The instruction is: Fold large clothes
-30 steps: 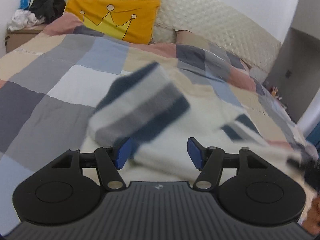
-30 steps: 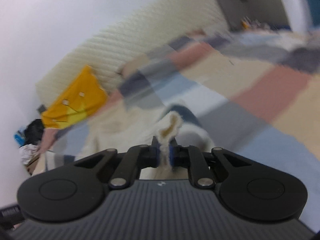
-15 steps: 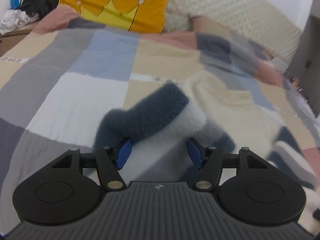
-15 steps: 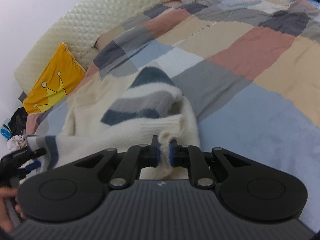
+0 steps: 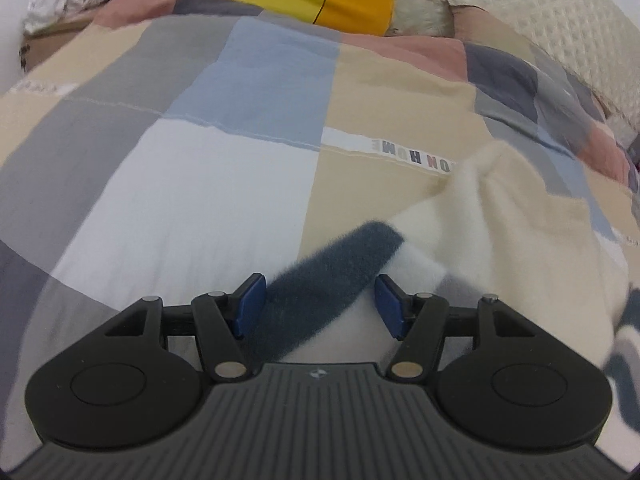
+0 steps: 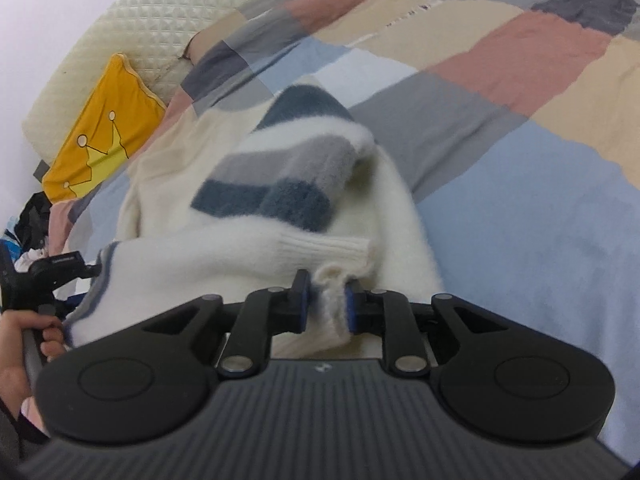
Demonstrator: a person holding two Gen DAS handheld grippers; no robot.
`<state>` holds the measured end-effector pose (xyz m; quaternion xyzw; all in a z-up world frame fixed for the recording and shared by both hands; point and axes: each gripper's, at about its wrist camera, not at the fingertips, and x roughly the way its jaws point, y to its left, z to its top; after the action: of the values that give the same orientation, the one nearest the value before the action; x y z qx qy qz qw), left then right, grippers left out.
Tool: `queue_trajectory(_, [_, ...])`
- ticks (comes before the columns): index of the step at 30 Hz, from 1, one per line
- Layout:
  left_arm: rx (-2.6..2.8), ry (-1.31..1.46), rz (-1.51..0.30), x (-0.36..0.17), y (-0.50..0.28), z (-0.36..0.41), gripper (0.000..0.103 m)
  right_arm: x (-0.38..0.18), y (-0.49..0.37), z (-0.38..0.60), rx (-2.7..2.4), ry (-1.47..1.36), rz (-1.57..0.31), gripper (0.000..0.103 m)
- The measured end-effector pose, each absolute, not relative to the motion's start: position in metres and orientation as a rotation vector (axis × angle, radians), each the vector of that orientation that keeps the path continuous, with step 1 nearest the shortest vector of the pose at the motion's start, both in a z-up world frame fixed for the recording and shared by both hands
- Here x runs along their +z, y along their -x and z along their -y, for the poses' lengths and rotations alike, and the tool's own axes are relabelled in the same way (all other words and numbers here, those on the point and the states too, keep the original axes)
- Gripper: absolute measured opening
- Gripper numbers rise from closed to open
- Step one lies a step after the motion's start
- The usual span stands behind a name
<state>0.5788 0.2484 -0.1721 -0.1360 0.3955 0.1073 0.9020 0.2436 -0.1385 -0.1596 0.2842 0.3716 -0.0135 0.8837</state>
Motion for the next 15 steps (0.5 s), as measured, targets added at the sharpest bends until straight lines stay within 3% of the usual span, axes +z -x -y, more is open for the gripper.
queue_trajectory(11, [0.152,0.232,-0.800,-0.110,-0.504,-0.229,0.067,-0.151,-0.239,0.134,0.002,-0.537,-0.769,0.025])
queue_trajectory(14, [0.137,0.224,-0.793,-0.091,-0.473,-0.226,0.067,-0.150,-0.235,0.134,0.042,-0.539,-0.760,0.045])
queue_trajectory(15, [0.132,0.222,-0.791,-0.085,-0.460,-0.224,0.067,-0.150,-0.234,0.134,0.052,-0.538,-0.756,0.060])
